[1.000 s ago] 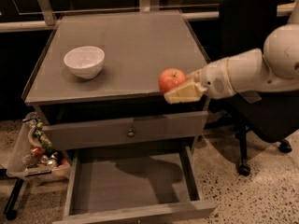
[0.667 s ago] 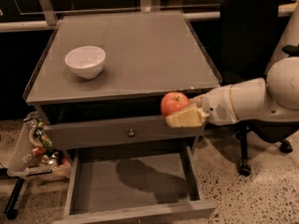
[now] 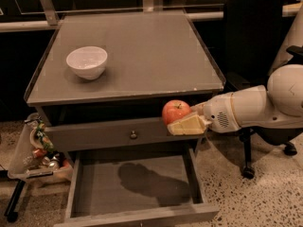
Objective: Place apple into middle drawer
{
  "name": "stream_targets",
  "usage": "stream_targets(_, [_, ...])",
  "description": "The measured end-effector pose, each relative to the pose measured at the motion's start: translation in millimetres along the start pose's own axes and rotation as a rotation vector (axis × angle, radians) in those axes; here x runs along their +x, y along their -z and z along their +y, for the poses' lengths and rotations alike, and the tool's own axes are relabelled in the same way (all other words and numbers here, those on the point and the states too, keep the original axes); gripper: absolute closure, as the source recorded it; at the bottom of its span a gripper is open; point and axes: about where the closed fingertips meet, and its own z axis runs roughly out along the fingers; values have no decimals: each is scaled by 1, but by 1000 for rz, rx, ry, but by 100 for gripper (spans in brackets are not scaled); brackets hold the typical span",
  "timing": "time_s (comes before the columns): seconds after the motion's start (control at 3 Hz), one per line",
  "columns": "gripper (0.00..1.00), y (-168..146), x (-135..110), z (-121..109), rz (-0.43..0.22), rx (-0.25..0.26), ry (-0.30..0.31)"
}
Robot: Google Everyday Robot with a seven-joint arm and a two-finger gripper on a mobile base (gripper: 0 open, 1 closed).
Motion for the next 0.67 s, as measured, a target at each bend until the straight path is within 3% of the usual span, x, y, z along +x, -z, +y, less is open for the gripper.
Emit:
stream_targets(0.33, [100,-26,27,15,7,-23,-57])
stream_targets(0.67, [100,-79,76,36,-2,-46,-153])
